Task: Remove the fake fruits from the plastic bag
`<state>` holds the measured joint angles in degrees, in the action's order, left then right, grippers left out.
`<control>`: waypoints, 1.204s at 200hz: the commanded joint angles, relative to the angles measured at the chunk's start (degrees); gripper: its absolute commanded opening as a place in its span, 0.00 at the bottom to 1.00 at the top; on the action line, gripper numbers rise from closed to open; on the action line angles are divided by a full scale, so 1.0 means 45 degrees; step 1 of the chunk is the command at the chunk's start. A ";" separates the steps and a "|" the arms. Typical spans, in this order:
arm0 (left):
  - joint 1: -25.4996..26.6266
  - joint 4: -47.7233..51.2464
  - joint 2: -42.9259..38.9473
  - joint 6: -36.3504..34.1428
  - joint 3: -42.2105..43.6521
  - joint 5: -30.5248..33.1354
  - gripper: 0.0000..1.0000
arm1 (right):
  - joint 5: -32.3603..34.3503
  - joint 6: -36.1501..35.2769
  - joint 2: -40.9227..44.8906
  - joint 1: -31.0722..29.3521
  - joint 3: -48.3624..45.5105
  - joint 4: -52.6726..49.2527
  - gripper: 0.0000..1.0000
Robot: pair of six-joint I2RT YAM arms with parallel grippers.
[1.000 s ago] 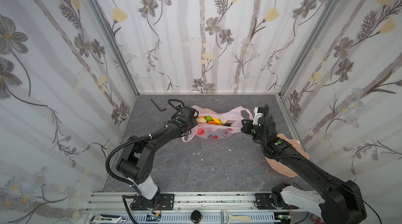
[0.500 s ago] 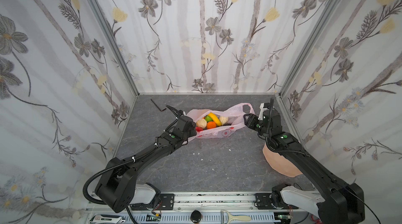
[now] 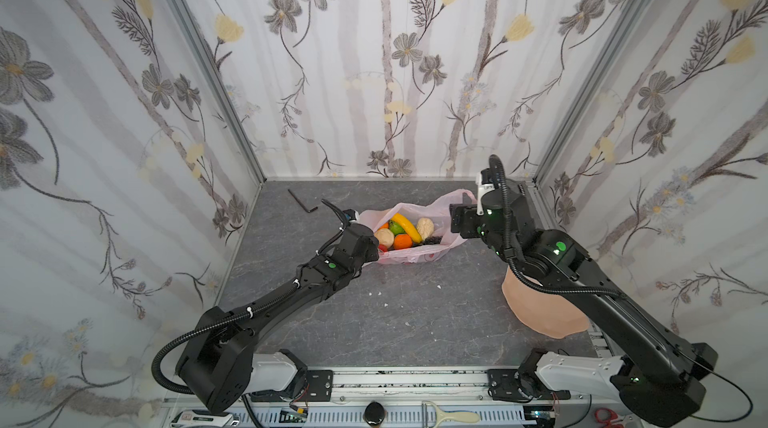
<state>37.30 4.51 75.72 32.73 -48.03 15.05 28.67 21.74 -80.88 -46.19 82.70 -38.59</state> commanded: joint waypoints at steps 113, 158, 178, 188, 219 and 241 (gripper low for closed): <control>0.0144 -0.0221 -0.0451 -0.0047 0.0304 0.0072 0.00 | -0.0520 -0.0406 -0.7522 0.1965 0.1643 -0.1408 0.96; 0.0006 -0.0222 -0.0351 0.0214 0.0510 0.0074 0.00 | -0.1398 -0.0412 -0.8100 0.2458 0.1733 0.0084 0.39; -0.0974 -0.0444 -0.0682 0.0586 0.1056 -0.0839 0.00 | -0.2779 -0.0173 -0.7196 0.3298 0.0756 0.1296 0.18; -0.1577 -0.0580 -0.1088 0.0637 0.1441 -0.1128 0.00 | -0.3996 -0.0073 -0.6556 0.3935 -0.0019 0.2113 0.13; -0.3019 -0.0763 -0.1944 0.0489 0.2130 -0.1905 0.00 | -0.7957 0.0701 -0.5056 0.5847 -0.2202 0.4609 0.00; -0.3233 -0.0791 -0.1369 0.0012 0.1908 -0.3206 0.00 | -0.9876 0.1397 -0.4820 0.6122 -0.3142 0.5848 0.00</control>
<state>23.94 -0.36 67.70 34.85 -38.89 3.18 -6.33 24.18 -103.61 -20.34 72.05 -22.74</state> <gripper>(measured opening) 0.059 0.059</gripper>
